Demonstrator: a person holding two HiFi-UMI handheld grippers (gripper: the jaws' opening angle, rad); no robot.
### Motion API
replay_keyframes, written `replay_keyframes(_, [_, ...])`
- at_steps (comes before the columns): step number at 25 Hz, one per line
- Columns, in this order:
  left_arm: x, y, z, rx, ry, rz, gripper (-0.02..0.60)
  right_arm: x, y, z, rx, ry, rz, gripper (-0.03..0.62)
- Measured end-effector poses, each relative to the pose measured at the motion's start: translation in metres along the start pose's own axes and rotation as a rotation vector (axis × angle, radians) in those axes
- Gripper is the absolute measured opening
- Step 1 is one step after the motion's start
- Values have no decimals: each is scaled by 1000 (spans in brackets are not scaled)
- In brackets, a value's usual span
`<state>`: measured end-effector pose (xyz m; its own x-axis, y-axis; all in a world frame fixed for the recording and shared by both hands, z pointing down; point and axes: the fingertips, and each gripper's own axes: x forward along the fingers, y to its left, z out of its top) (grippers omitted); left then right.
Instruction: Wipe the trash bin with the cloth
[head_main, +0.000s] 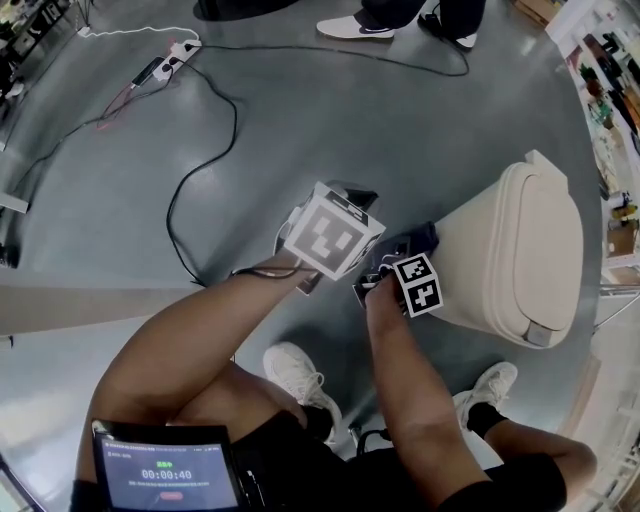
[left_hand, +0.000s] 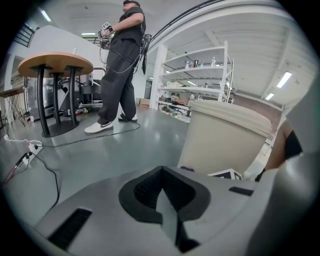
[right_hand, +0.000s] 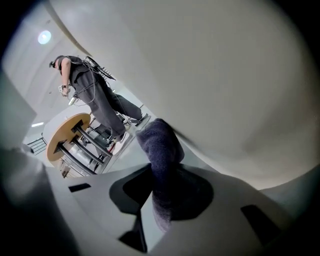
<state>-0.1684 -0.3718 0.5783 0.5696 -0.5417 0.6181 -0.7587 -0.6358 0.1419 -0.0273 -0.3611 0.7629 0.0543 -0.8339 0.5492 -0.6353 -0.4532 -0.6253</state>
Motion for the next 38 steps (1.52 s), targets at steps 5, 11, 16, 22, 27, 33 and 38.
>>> replay_keyframes(5, [-6,4,8,10,-16,25,-2,-30,45,-17,2,47,169,75])
replay_keyframes(11, [-20,-2,27,10,-55,59,-3,-101,125,-6,-243,49,487,75])
replay_keyframes(16, [-37,-22,32,34,-55,76,-2,-181,162,10,-531,43,719,75])
replay_keyframes(22, [-71,-62,40,46,-79,111,-3,-293,185,63,-801,-118,871,75])
replay_keyframes(27, [-106,-109,73,98,-163,148,-3,-356,207,145,-865,-190,915,75])
replay_keyframes(33, [-152,-179,127,79,-318,171,-2,-407,188,239,-893,-231,870,75])
replay_keyframes(38, [-169,-252,154,160,-399,167,-2,-442,163,300,-941,-224,833,75])
